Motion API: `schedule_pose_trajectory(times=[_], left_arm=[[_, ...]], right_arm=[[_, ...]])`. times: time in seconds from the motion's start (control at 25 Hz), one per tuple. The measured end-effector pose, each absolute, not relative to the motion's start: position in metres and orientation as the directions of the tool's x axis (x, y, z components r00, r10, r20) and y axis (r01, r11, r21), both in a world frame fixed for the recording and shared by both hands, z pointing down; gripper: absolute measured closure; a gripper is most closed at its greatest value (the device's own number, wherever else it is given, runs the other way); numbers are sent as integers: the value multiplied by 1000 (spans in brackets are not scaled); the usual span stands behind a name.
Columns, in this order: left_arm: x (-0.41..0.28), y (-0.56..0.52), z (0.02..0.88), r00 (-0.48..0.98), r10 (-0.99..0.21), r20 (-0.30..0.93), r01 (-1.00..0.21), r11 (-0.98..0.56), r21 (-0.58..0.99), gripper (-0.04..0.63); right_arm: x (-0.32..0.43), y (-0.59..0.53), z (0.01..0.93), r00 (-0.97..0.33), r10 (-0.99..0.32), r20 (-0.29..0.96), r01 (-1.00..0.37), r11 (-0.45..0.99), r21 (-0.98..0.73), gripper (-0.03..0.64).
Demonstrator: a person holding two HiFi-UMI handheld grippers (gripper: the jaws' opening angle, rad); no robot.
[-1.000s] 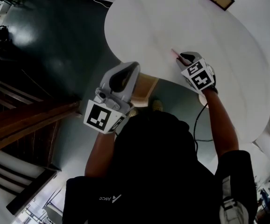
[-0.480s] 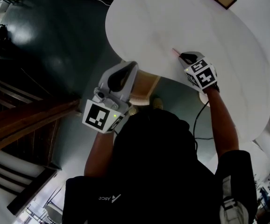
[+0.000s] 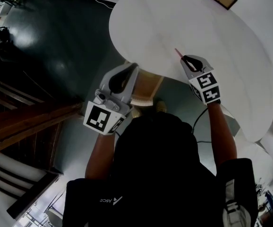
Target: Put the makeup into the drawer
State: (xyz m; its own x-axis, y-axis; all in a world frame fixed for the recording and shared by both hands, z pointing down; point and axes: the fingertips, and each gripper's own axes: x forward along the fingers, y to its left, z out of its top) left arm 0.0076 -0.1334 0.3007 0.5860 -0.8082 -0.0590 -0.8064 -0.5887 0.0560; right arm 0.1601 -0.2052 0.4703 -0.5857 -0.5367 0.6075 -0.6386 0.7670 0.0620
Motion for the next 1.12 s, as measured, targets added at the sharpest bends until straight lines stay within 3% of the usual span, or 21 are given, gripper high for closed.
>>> schedule_pose_trajectory(times=[0.52,0.8,1.12], left_arm=[[-8,-99,287,561,-824,-77,-824,-565,40,586],[-35,-73,281,516,-852,-89,-853,-521,31,584],[-80,-51,286,439,-895,-83,-895,-443,42,584]], right_arm=[[113,-134,343,-765,-588,264,-607,794,9,566],[81,-104,305,-830,-521,199,-531,847,0,566],[24,-83,311,-879,-404,254,-406,913,46,566]])
